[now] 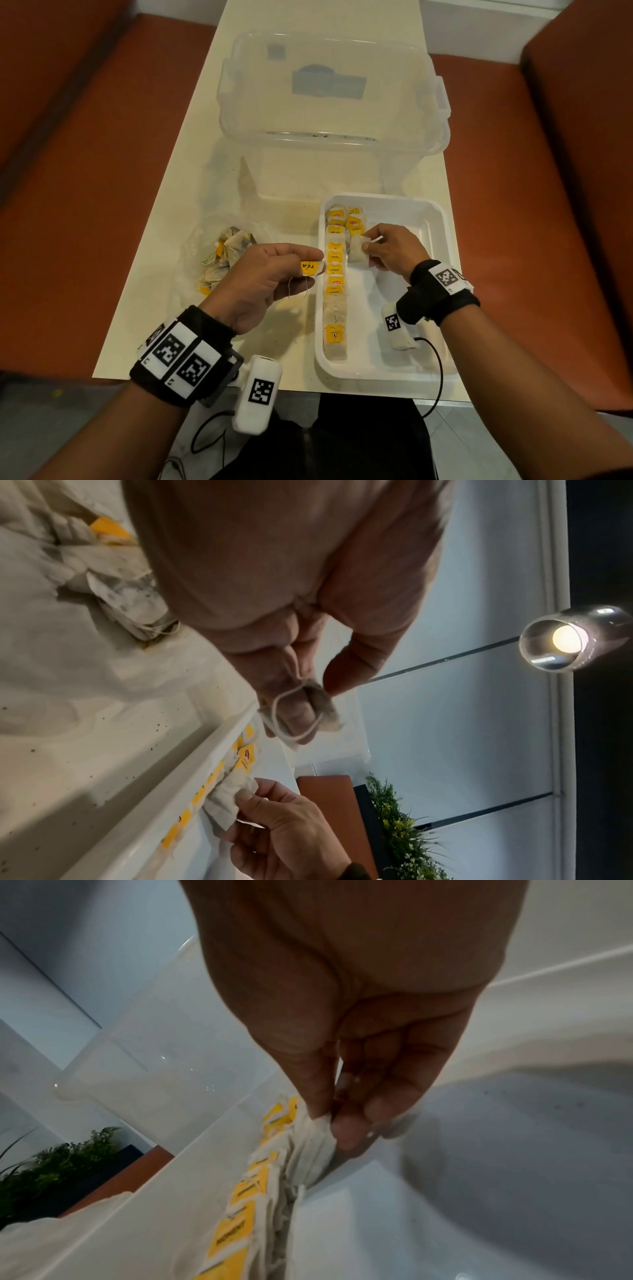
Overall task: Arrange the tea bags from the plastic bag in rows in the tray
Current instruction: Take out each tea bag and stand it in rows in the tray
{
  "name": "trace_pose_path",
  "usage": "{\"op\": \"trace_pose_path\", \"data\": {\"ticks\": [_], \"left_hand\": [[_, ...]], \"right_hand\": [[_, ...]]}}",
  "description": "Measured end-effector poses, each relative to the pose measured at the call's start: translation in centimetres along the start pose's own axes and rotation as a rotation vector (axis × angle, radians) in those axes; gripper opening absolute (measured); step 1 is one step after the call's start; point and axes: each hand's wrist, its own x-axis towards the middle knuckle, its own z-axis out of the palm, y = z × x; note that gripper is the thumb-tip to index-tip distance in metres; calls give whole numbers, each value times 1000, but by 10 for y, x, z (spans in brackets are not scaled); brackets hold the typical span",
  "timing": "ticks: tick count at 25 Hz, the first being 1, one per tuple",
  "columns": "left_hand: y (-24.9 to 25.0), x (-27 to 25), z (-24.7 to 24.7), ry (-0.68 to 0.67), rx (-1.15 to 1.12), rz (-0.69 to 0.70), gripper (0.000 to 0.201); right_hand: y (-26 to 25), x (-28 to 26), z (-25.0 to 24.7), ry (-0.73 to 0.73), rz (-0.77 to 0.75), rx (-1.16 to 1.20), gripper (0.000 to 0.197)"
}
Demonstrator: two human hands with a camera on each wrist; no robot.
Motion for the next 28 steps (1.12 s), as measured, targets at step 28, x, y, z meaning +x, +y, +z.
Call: {"op": "trace_pose_path", "data": {"ticks": [28], "left_hand": [[2,-7,-10,5,172,-12,12]], "right_hand": [[1,7,6,112,62,106,17]]}}
